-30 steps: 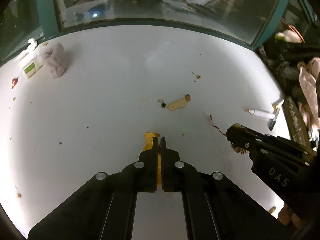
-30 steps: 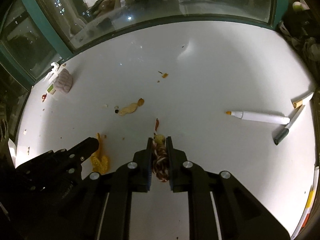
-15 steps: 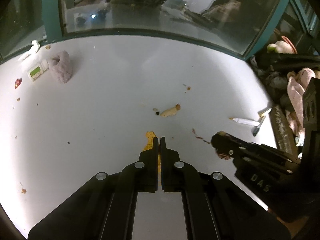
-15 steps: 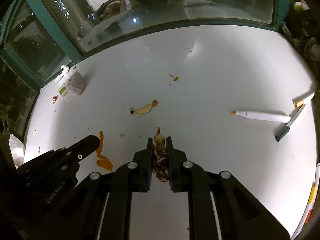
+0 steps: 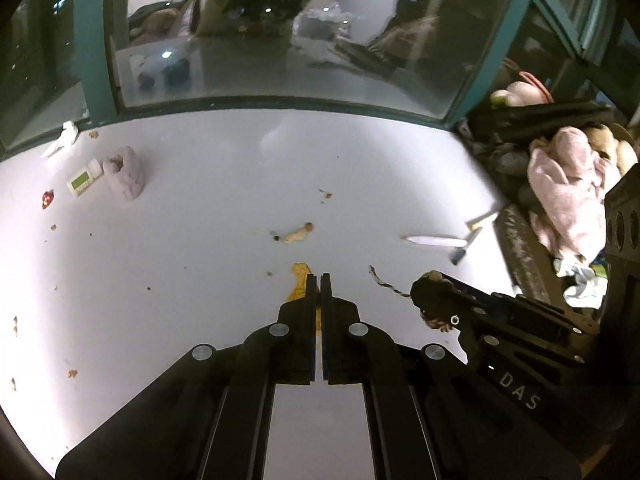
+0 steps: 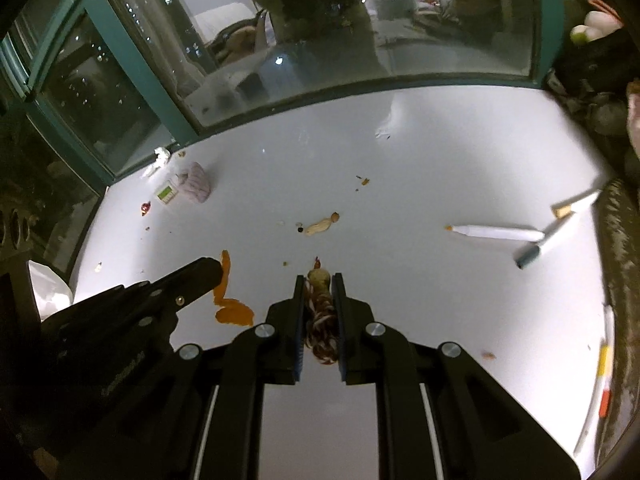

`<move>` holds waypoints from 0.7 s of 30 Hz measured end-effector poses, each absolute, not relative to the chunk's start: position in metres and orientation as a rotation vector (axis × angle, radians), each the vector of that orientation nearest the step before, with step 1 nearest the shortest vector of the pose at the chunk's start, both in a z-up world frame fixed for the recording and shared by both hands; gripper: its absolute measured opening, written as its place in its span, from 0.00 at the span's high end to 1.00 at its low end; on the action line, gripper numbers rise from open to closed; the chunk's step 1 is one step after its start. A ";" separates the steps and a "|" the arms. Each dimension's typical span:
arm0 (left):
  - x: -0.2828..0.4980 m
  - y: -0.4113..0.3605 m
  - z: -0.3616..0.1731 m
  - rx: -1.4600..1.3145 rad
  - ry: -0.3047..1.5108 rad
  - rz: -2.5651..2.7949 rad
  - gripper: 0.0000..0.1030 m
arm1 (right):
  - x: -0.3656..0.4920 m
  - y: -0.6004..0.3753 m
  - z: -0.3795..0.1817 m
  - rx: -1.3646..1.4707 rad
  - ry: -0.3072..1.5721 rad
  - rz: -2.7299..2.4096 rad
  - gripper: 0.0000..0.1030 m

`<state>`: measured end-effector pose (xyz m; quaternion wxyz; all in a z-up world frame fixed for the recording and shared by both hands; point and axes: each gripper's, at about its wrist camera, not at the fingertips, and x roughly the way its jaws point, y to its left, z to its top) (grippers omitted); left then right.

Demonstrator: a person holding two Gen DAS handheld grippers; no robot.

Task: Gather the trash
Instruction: 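Carry the string in the right gripper over to the bin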

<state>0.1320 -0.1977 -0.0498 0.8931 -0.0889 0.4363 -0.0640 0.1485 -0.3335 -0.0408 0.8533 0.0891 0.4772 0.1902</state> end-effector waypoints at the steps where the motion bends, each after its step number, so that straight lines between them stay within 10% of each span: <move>1: 0.129 -0.199 -0.047 -0.182 0.901 -0.137 0.99 | 0.144 -0.336 -0.038 0.190 1.000 0.398 0.87; 21: 0.043 -0.258 0.001 -0.020 0.849 -0.459 0.99 | 0.017 -0.372 0.014 0.283 0.857 0.143 0.87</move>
